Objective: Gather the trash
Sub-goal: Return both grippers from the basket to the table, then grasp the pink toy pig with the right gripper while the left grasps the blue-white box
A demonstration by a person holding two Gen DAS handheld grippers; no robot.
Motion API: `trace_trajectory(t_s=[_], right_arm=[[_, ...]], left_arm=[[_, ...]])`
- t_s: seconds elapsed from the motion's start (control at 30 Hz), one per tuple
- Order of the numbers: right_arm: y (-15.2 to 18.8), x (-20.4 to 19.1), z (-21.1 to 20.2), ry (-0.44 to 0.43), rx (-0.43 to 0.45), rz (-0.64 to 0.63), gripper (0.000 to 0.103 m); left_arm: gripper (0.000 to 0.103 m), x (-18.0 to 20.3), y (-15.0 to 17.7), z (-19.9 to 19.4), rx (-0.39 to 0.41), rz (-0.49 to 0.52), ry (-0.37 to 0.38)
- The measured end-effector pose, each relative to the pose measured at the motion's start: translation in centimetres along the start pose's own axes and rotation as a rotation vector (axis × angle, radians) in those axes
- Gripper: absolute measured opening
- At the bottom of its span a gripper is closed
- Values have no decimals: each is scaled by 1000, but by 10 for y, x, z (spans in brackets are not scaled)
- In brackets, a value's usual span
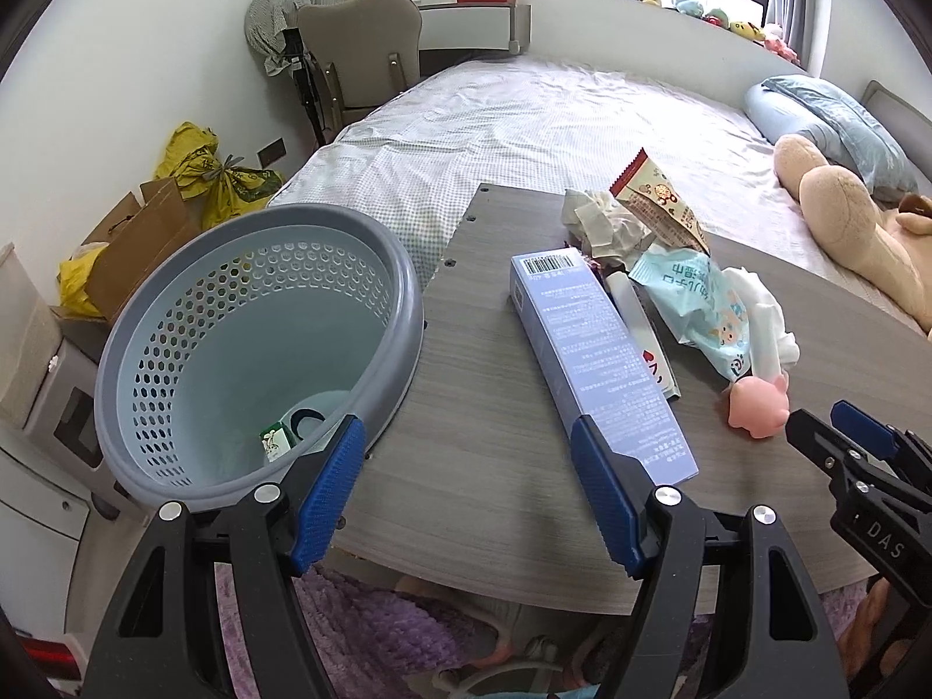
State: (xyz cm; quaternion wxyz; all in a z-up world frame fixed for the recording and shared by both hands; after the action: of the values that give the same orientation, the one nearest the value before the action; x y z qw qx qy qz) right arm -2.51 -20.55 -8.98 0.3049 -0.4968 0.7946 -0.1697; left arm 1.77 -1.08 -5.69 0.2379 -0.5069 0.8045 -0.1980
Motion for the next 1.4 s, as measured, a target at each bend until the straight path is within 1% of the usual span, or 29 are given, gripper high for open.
trace_trajectory(t_s=[0.17,0.37,0.47,0.57,0.77,0.93,1.13,1.23,1.4], right_arm=[[2,-9,10,-5,-13,-17,61],[2,-18,21,31,-19,-50,59],[4,-20,26,39,-27,-57,57],[5,-23,30,55,-31,-69,52],[6,-24,33,66,-24,-76,48],[7,-25,28,46,-24,-72,47],[3,-19,12,24,-9,-54,47],[0,-14,3,19,6,-42,47],[-4,-1,-5,18,20,-14,47]], left_arm=[[70,-2,-1,3,-5,-1,0],[70,-6,1,7,-12,-11,5],[70,-8,2,8,-13,-16,8],[70,-8,3,9,-14,-20,11],[70,-10,4,10,-16,-25,16],[70,-9,4,10,-17,-24,20],[70,-2,-1,10,-14,-13,30],[70,6,-6,10,-10,-1,35],[70,23,-16,13,-10,30,68]])
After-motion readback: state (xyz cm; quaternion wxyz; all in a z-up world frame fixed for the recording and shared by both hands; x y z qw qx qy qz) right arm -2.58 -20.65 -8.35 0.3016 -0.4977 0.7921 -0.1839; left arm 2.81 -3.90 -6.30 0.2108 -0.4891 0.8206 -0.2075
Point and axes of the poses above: each gripper's, at about its wrist camera, not at the fingertips, and z roughly the way its jaws point, x to its right, y to its underside, the point moved 4 cm from there along z, roughly the way its jaws point, and after that the axes turned 14 degrees about z, right-handed, at the moved point
